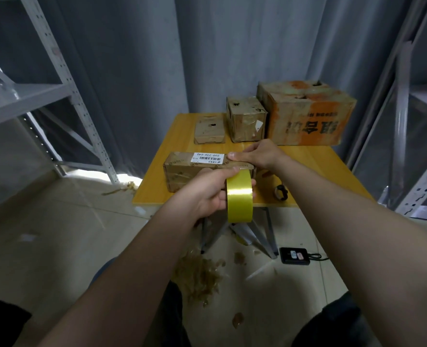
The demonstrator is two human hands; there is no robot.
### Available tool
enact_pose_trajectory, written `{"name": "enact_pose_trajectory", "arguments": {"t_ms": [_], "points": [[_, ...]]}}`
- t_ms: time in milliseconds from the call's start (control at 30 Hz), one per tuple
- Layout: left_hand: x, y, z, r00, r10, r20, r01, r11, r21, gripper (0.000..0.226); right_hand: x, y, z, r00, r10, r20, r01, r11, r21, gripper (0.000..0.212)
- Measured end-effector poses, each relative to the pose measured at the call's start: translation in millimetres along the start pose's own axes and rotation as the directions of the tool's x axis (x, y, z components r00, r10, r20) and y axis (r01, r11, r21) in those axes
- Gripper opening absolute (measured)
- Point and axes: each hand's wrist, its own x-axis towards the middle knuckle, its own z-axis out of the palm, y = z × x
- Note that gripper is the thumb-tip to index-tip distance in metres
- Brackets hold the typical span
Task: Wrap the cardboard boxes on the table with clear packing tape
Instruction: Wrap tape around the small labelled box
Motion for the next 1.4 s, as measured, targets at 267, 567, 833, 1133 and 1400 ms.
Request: {"name": "enact_pose_trajectory", "arguments": {"t_ms": [267, 567, 833, 1133, 1400], "points": [[23, 8, 24, 0.998, -0.051, -0.044, 0.042, 0.983, -0.179, 0.037, -8, -10, -10, 0.953, -0.085, -0.291, 0.114, 0.990, 0.084, 0.048], [41, 20, 33, 0.990, -0.048, -0.134, 0.050, 0.999, 0.008, 0.036, -55, 9, 7, 0.990, 0.125, -0.064, -0.106, 0.964, 0.244, 0.078], [42, 36, -16, 0.794, 0.604, -0.074, 0.025, 0.090, 0.996, 0.041, -64, 9, 8, 0.996, 0.081, 0.041, -0.090, 0.870, 0.485, 0.050], [75, 27, -42, 0.814, 0.581, -0.006, -0.052, 0.084, 0.995, 0.045, -69, 19, 16, 1.000, -0.009, 0.027, -0.006, 0.869, 0.495, 0.050], [94, 40, -54, 0.848, 0.529, 0.003, -0.067, 0.102, 0.993, 0.045, -71, 22, 19, 0.994, -0.090, -0.068, 0.112, 0.835, 0.539, 0.033]]}}
